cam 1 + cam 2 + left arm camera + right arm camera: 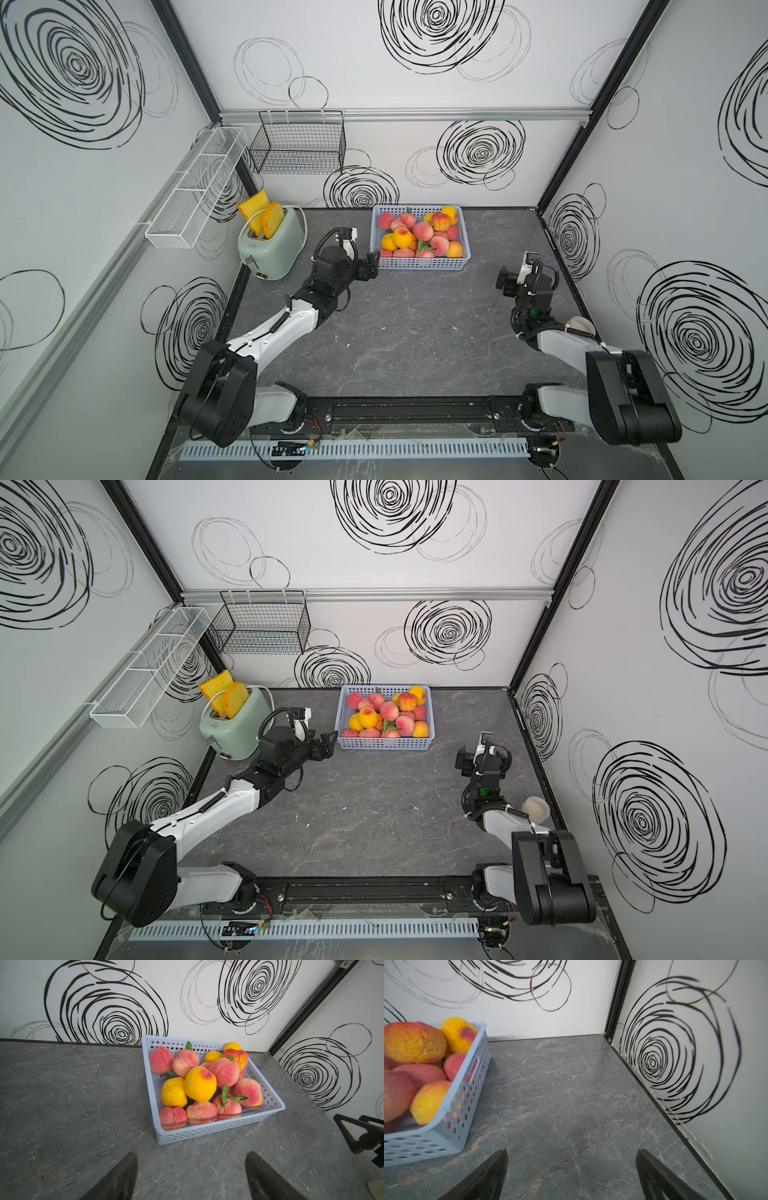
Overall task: Put the peaches into the basket
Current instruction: Reset both arms
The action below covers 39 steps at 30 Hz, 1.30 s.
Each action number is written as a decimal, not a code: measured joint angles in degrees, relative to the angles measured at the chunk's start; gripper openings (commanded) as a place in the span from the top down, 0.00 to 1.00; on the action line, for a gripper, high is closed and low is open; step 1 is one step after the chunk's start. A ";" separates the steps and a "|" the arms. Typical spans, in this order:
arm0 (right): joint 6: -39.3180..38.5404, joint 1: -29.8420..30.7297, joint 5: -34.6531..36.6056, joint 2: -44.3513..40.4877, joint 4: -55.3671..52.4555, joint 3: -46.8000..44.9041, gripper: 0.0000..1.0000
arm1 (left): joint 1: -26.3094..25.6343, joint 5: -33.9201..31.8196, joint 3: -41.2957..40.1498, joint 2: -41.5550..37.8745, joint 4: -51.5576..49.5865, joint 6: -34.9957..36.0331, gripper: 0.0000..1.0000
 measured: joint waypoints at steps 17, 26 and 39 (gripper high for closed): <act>-1.16 -2.38 -17.51 10.67 23.37 -6.21 0.01 | 0.50 -2.95 -3.98 -3.10 0.28 1.07 0.13; -2.14 -2.38 -17.46 11.08 26.12 -6.99 0.01 | 2.40 -7.61 -15.45 -10.40 7.13 6.40 0.02; -2.36 -2.36 -17.44 11.08 26.58 -7.02 0.01 | 13.51 -8.48 -25.83 -11.37 21.99 15.52 0.02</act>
